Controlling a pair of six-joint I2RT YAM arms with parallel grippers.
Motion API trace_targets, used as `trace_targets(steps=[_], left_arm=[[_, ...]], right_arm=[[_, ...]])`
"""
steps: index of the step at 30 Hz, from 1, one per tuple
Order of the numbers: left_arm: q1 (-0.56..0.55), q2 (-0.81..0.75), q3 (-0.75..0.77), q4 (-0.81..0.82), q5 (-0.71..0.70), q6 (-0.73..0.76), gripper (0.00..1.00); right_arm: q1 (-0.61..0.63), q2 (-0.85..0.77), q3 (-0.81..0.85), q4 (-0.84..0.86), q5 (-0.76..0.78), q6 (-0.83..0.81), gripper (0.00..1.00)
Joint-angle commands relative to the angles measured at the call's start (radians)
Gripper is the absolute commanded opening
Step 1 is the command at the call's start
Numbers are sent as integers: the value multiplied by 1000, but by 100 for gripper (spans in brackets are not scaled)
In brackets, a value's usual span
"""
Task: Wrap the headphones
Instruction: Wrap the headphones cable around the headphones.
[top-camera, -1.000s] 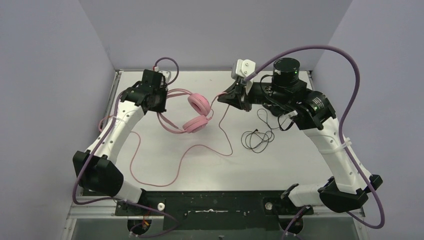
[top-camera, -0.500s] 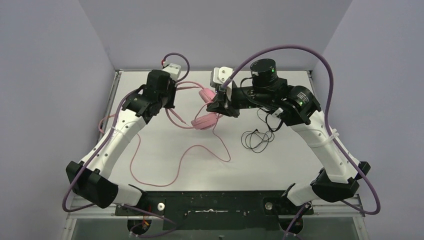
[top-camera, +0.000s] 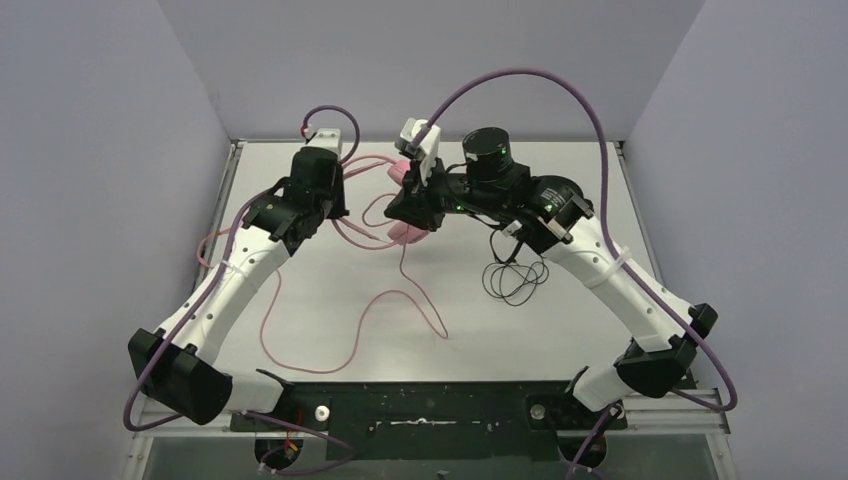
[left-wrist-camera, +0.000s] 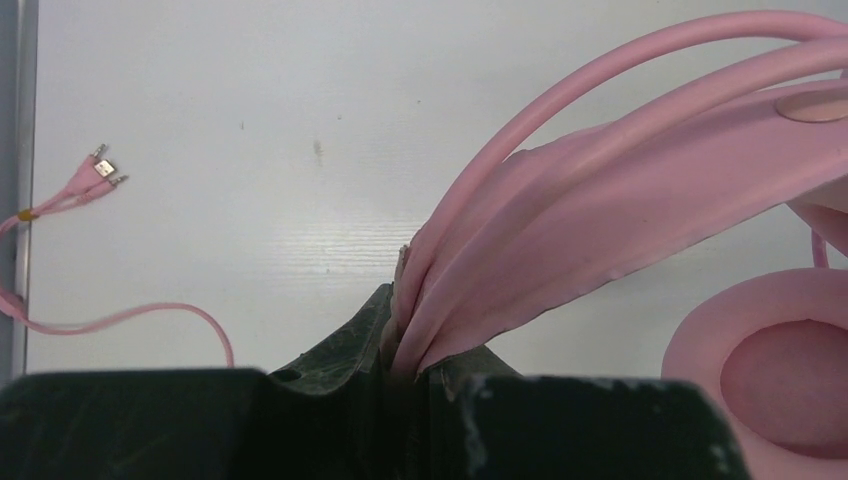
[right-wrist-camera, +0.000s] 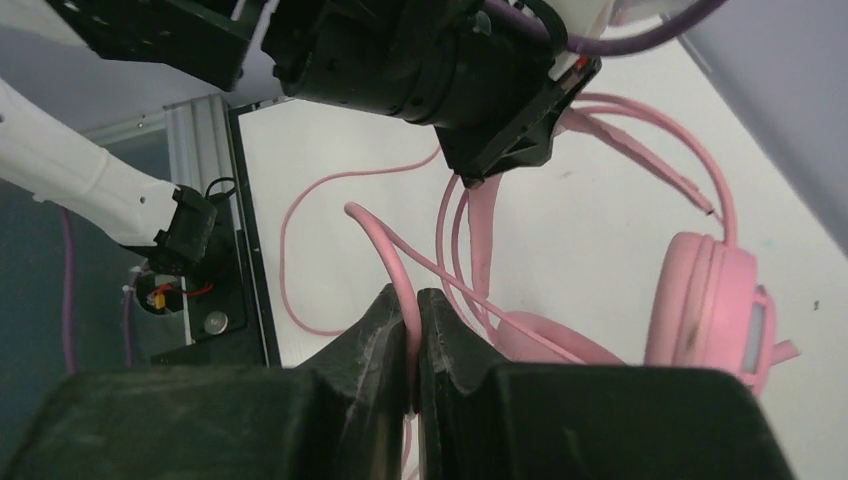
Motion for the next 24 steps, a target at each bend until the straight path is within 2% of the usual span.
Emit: trace_targets(steps=[1, 5, 10, 14, 18, 24], left_arm=[[16, -62, 25, 110, 19, -188, 0], [42, -44, 58, 93, 57, -261, 0], [141, -26, 83, 78, 218, -351, 0], [188, -31, 114, 55, 268, -374, 0], [253, -39, 122, 69, 387, -434, 0], [329, -46, 146, 59, 504, -442, 0]], right_arm=[[19, -23, -95, 228, 75, 194, 0], [32, -19, -150, 244, 100, 235, 0], [32, -50, -236, 244, 137, 274, 0], [33, -65, -283, 220, 152, 274, 0], [29, -85, -330, 215, 169, 272, 0], [-2, -146, -428, 217, 194, 277, 0]])
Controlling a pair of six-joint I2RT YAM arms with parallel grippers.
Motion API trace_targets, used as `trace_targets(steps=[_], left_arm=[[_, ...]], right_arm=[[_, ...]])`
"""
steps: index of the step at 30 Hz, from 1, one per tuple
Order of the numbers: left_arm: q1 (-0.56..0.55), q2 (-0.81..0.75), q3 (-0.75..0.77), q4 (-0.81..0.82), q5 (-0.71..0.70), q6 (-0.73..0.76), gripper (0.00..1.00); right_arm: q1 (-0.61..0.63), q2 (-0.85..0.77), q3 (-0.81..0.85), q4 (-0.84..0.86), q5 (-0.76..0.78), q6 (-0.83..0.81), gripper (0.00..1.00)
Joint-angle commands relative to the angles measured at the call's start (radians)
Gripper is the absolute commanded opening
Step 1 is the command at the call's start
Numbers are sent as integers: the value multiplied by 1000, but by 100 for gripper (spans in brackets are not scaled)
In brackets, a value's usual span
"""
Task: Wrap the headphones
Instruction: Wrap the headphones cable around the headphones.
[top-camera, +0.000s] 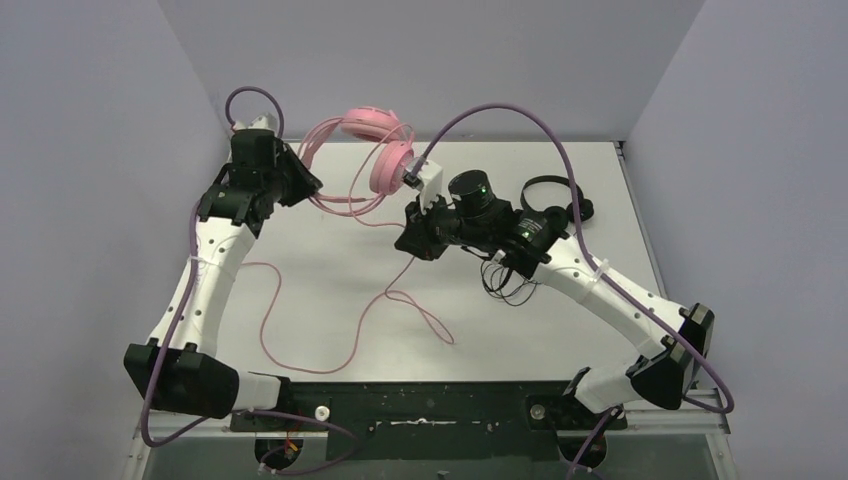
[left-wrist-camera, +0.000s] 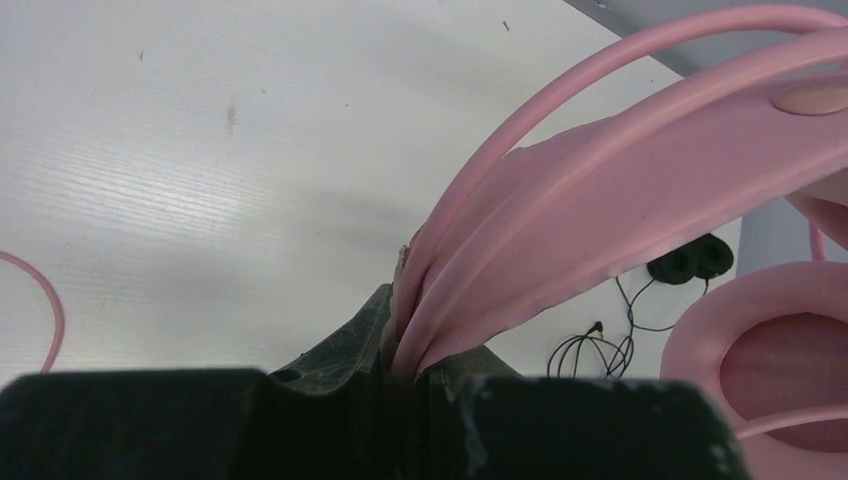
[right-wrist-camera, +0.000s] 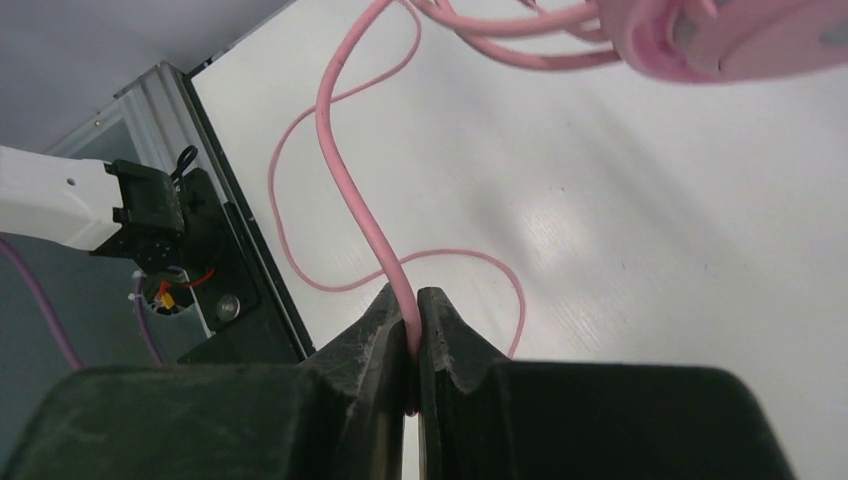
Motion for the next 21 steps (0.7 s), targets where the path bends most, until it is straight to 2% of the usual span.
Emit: trace_targets(steps=[1, 7, 16, 21], left_arm=[[54, -51, 85, 97, 162, -56, 0], [115, -81, 83, 118, 270, -39, 0], [165, -61, 99, 213, 605, -80, 0], [165, -82, 41, 350, 753, -158, 0]], right_arm=[[-36, -99, -64, 51, 30, 22, 0], [-126, -181, -217, 127, -44, 59, 0], [-221, -239, -401, 272, -129, 74, 0], [-267, -235, -458, 371, -183, 82, 0]])
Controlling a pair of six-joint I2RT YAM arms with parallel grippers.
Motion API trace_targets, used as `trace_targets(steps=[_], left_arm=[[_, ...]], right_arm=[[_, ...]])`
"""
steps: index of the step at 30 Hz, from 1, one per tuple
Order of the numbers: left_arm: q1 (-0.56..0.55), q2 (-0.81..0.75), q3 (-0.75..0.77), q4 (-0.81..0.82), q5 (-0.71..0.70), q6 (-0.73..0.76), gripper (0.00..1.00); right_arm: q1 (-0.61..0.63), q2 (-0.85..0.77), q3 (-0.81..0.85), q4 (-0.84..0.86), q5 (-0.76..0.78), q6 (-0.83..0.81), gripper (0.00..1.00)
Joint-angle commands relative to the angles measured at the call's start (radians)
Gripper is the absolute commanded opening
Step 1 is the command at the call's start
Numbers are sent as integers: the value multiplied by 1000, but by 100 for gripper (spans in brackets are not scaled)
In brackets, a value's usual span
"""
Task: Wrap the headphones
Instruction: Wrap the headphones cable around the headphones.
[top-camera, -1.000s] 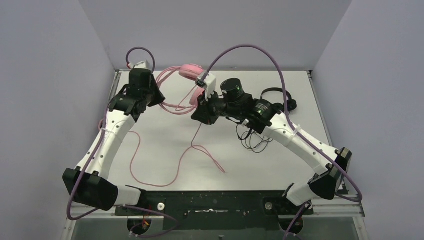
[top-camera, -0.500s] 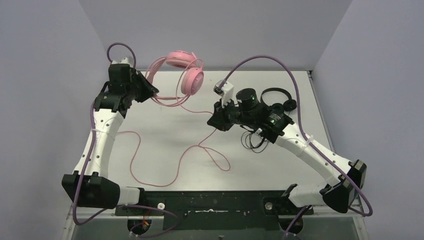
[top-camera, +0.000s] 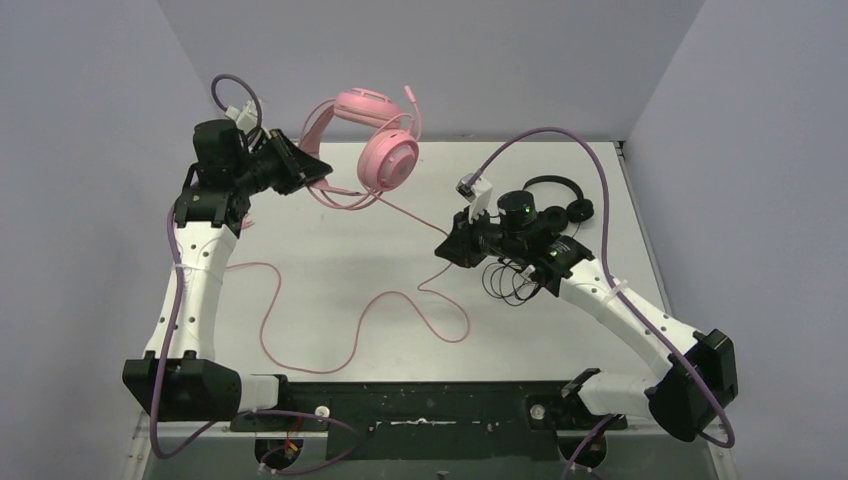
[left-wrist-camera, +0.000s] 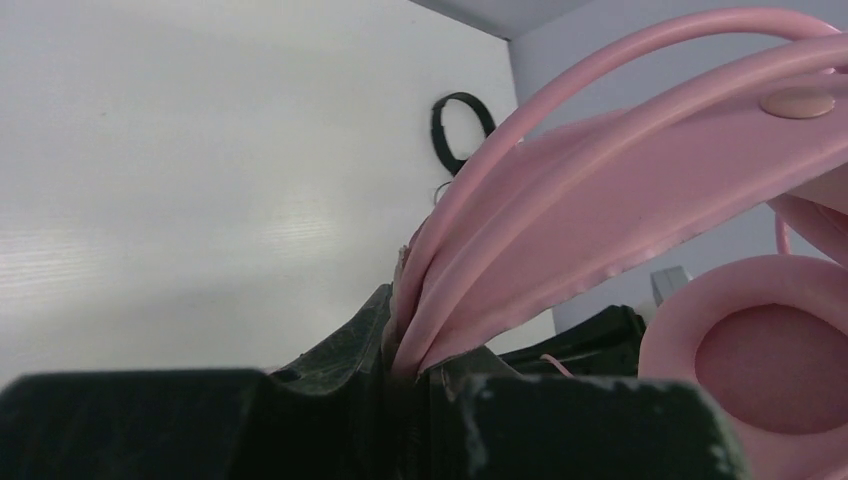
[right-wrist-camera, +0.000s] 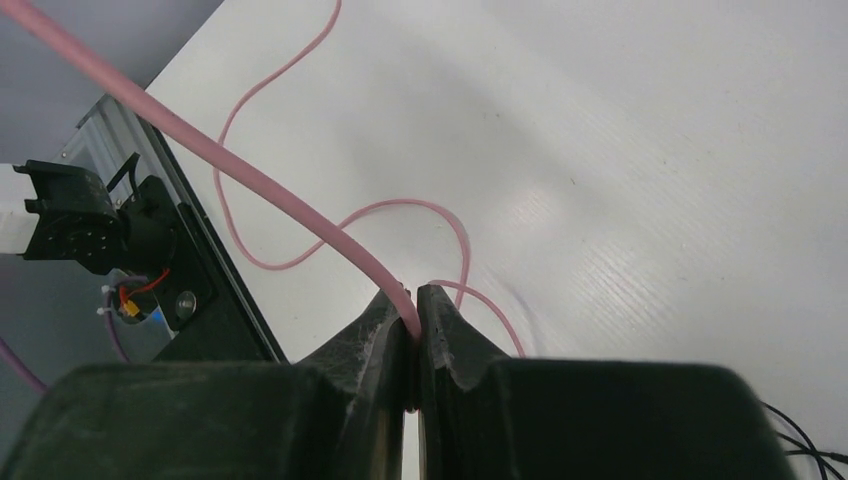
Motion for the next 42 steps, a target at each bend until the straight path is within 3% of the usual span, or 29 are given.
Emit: trace_targets(steps=[1, 8, 13, 22, 25, 37, 42], left_arm=[[6, -59, 2, 261, 242, -115, 0], [2, -129, -133, 469, 385, -256, 0], [-16, -183, -168, 486, 403, -295, 0], [-22, -265, -134, 316, 277, -317, 0], [-21, -277, -97, 255, 250, -305, 0], [-18, -288, -32, 184, 219, -314, 0], [-17, -288, -7, 173, 222, -319, 0]], right_arm=[[-38, -40, -38, 179, -67, 22, 0], [-45, 7, -117, 478, -90, 64, 0], [-20, 71, -136, 691, -32, 101, 1], [148, 206, -169, 1036, 228, 81, 16], [174, 247, -189, 1136, 296, 77, 25], [191, 384, -244, 1361, 298, 49, 56], [190, 441, -242, 1440, 268, 28, 60]])
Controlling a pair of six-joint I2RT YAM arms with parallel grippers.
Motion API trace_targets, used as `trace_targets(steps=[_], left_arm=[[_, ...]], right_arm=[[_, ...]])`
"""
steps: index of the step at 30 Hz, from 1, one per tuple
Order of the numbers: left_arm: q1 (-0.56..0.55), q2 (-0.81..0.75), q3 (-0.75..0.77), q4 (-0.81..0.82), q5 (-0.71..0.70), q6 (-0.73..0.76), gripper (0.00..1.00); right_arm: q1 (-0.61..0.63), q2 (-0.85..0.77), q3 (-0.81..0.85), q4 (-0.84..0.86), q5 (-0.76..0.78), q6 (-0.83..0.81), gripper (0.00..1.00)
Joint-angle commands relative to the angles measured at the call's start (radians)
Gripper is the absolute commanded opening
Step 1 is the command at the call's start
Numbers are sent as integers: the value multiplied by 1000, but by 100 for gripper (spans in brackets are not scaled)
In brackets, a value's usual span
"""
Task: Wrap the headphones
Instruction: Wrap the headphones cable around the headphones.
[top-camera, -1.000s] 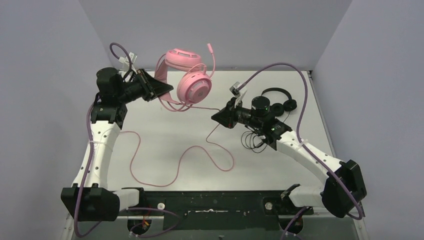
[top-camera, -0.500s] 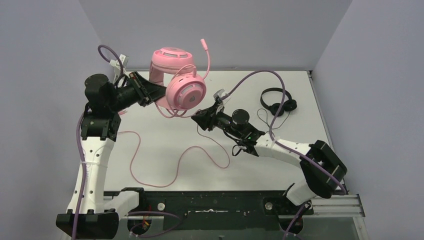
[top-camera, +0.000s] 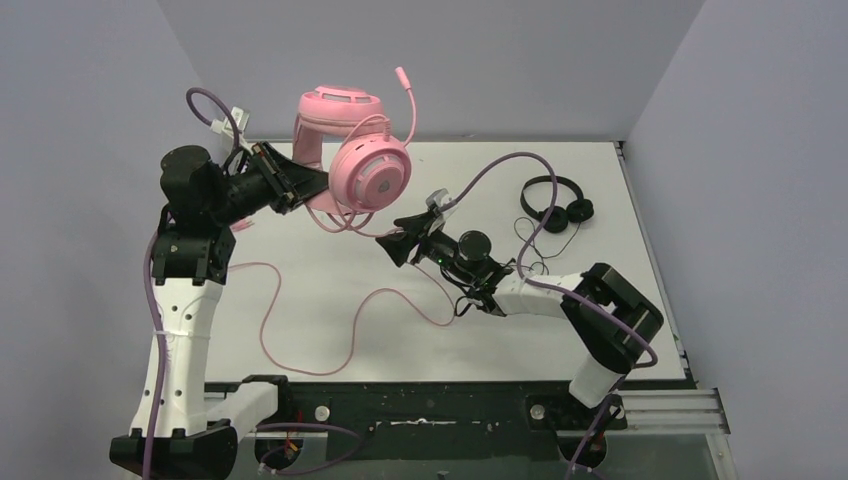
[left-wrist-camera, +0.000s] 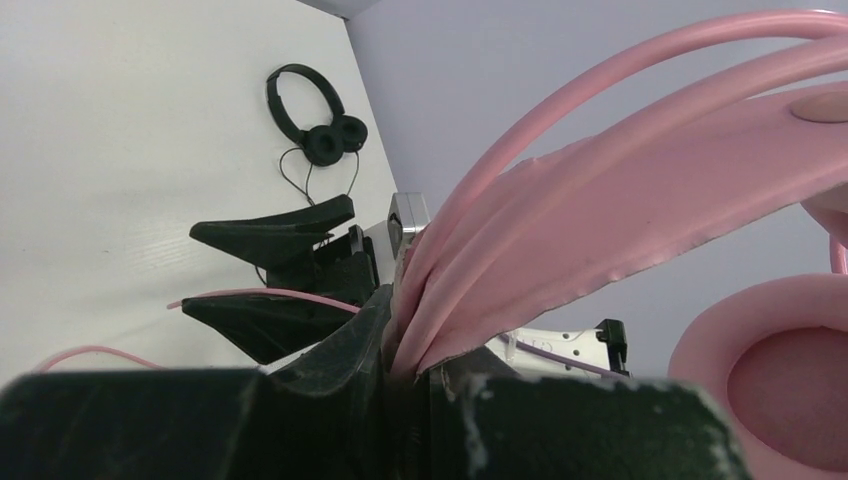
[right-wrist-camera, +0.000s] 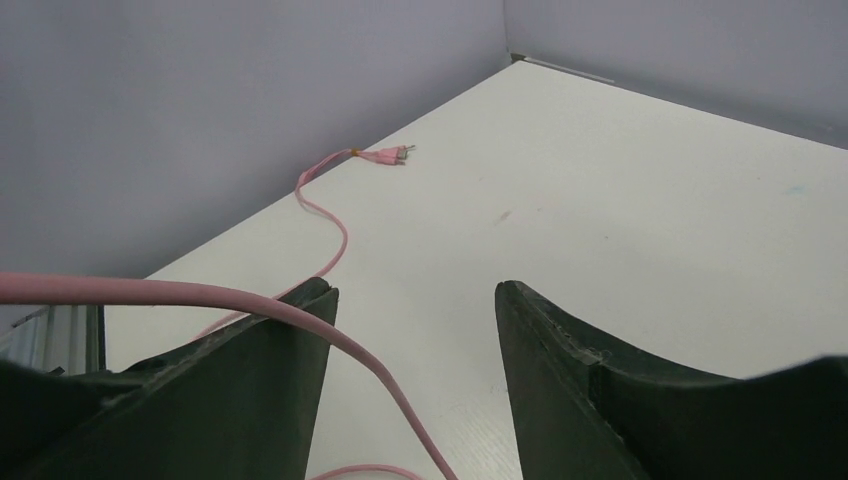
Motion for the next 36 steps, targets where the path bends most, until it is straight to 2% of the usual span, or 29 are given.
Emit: trace_targets(steps=[1, 10, 12, 17, 19, 22, 27, 36], left_arm=[[2, -28, 90, 43, 9, -48, 0], [2, -29, 101, 60, 39, -64, 0], [3, -29, 102, 65, 55, -61, 0], [5, -25, 105, 36, 97, -4, 0], [9, -28, 107, -3, 93, 37, 0], [18, -27, 125, -69, 66, 98, 0], [25, -17, 153, -87, 55, 137, 0], [25, -17, 174, -150, -29, 209, 0]], right_arm=[[6, 46, 1, 220, 5, -42, 60], [-9, 193, 14, 422, -48, -36, 60], [-27, 217, 25, 443, -60, -12, 51], [-123, 189, -42, 478, -105, 64, 9], [-167, 144, -89, 430, -143, 62, 0], [-206, 49, -174, 335, -205, 14, 0], [-286, -134, -322, 155, -251, -25, 0], [-362, -409, -402, -129, -309, -62, 0]])
